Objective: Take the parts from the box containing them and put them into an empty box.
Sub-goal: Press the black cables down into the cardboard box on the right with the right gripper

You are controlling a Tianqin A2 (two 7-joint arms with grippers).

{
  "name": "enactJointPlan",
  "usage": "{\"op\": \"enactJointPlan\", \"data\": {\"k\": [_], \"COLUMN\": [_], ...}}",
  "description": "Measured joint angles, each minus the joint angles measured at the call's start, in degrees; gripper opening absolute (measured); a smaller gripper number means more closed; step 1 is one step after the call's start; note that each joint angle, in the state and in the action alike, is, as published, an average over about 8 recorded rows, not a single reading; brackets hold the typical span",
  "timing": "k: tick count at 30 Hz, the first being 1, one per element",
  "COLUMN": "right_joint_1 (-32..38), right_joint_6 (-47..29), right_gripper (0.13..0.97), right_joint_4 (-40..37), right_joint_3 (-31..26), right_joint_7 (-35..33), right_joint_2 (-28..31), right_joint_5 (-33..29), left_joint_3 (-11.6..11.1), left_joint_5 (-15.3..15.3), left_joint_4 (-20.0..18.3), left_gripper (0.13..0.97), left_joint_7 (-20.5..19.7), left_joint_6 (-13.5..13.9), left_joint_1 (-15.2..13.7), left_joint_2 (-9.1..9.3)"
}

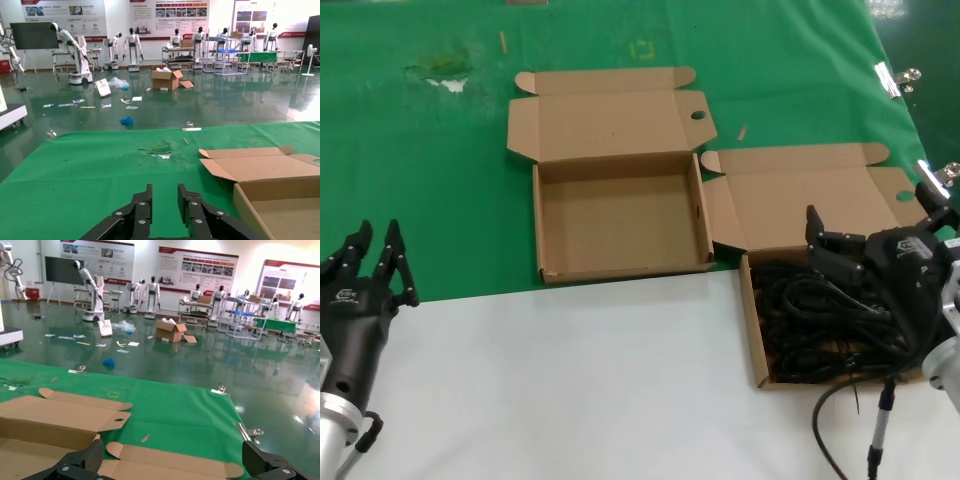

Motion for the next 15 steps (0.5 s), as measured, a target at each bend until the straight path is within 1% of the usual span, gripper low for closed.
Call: {"op": "enactJointPlan", "data": {"k": [4,7,12,15], "right_joint_1": [0.36,0.90,2.70,4.59], "right_joint_6": [2.14,3.68,6.00,6.98], "right_gripper": [0.966,0.966,0.966,0.966], "right_joint_4": [1.47,2.82,5.39,6.81], "right_joint_3": [-2.80,-5.28,-10.35,-14.00], "right_joint_7": [-1.31,-2.60,-4.82,-6.03], "right_joint_2": [3.85,7.48,15.19,20.52], "right_joint_5": [3.06,5.79,11.70,15.85], "left_joint_3": [0.00,0.00,0.00,0.00], "left_joint_5": [0.00,0.00,0.00,0.00], "left_joint_4": [0.00,0.00,0.00,0.00], "left_gripper": [0.291,0.250,0.182,0.172], "left_joint_7": [0.00,-0.01,-0.01,-0.01], "left_joint_6": [0.00,0.00,0.00,0.00], "left_joint_1": [0.00,0.00,0.00,0.00], "left_joint_2": [0.00,0.00,0.00,0.00]}}
